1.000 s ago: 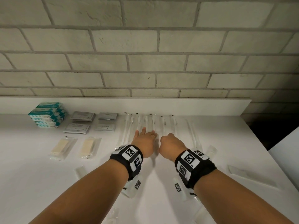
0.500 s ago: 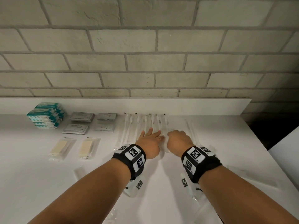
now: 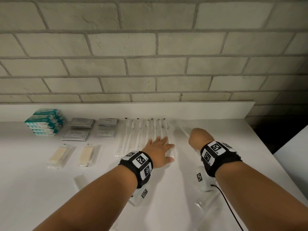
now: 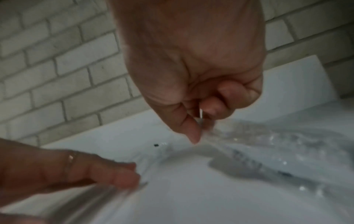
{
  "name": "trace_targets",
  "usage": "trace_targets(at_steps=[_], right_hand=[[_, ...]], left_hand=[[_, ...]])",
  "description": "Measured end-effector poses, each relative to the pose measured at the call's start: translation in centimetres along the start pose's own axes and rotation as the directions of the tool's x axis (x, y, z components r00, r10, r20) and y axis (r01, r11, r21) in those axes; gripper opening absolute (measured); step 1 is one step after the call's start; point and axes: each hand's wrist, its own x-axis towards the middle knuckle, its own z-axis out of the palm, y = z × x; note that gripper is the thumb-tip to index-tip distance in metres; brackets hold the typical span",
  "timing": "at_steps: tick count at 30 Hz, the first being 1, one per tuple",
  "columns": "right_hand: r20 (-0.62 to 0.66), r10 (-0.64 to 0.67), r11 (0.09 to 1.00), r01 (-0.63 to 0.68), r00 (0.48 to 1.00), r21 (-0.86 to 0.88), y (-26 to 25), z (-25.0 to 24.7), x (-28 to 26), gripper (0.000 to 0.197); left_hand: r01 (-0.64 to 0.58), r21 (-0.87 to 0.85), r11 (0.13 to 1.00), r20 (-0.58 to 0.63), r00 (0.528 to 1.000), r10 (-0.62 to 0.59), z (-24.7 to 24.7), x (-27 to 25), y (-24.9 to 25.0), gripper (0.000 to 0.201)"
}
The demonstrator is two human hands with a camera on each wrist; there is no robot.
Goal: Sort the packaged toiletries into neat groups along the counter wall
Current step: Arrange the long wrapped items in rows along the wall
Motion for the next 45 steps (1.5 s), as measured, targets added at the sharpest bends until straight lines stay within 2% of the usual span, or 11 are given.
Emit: trace_targets(at_steps=[4, 7, 10, 13, 16, 21, 26, 29, 32, 38, 45], right_hand=[[-0.232, -0.315, 0.943, 0.276, 0.92, -0.186, -1.0, -1.1, -0.4, 0.038], [-0.09, -0.424, 0.894, 0.401, 0.901, -0.199, 0.0, -0.2, -0.8, 0.06], [0.006, -0.385, 0.921, 0.384, 0.923, -0.059, 1.6, 1.0, -1.2, 0.065], [-0.079, -0.215, 0.977, 0.215, 0.973, -0.008, 1.8, 1.5, -1.2, 0.048], [-0.074, -0.176, 0.983, 0.179, 0.982, 0.048, 0.9, 1.4, -1.9, 0.034], [0.022, -0.039, 0.993, 0.036, 0.999, 0.112, -1.3, 1.8, -2.0, 0.042], [0.114, 0.098, 0.985, -0.113, 0.989, 0.132, -2.1, 1.9, -0.5, 0.011], [0.026, 0.127, 0.958, -0.129, 0.992, 0.255, -1.5, 2.2, -0.1, 0.028], [-0.002, 0.024, 0.978, -0.023, 1.0, 0.205, -1.6, 2.8, -0.7, 0.042], [-0.106, -0.119, 0.991, 0.125, 0.987, 0.05, -2.2, 3.1, -1.2, 0.034], [0.018, -0.294, 0.956, 0.294, 0.956, -0.007, -1.6, 3.6, -1.0, 0.052]], left_hand=[[-0.011, -0.032, 0.999, -0.024, 1.0, 0.01, 0.2, 0.1, -0.3, 0.062], [-0.005, -0.044, 0.999, -0.025, 1.0, 0.004, 0.2, 0.1, -0.2, 0.062], [0.001, -0.057, 0.998, -0.024, 1.0, -0.002, 0.1, 0.2, -0.1, 0.062], [0.0, -0.065, 0.998, -0.025, 1.0, -0.001, 0.2, 0.2, -0.1, 0.062], [-0.001, -0.067, 0.998, -0.029, 1.0, -0.001, 0.2, 0.3, -0.1, 0.062], [0.001, -0.068, 0.998, -0.028, 1.0, -0.003, 0.2, 0.3, -0.1, 0.062], [0.006, -0.075, 0.997, -0.025, 1.0, -0.008, 0.0, 0.3, 0.2, 0.062], [0.01, -0.076, 0.997, -0.022, 1.0, -0.011, -0.1, 0.4, 0.2, 0.063], [0.006, -0.069, 0.998, -0.022, 1.0, -0.007, -0.1, 0.4, 0.1, 0.064], [0.003, -0.054, 0.999, -0.032, 0.999, -0.005, 0.0, 0.2, 0.0, 0.068], [0.002, -0.073, 0.997, -0.035, 0.999, -0.004, 0.1, 0.4, 0.1, 0.066]])
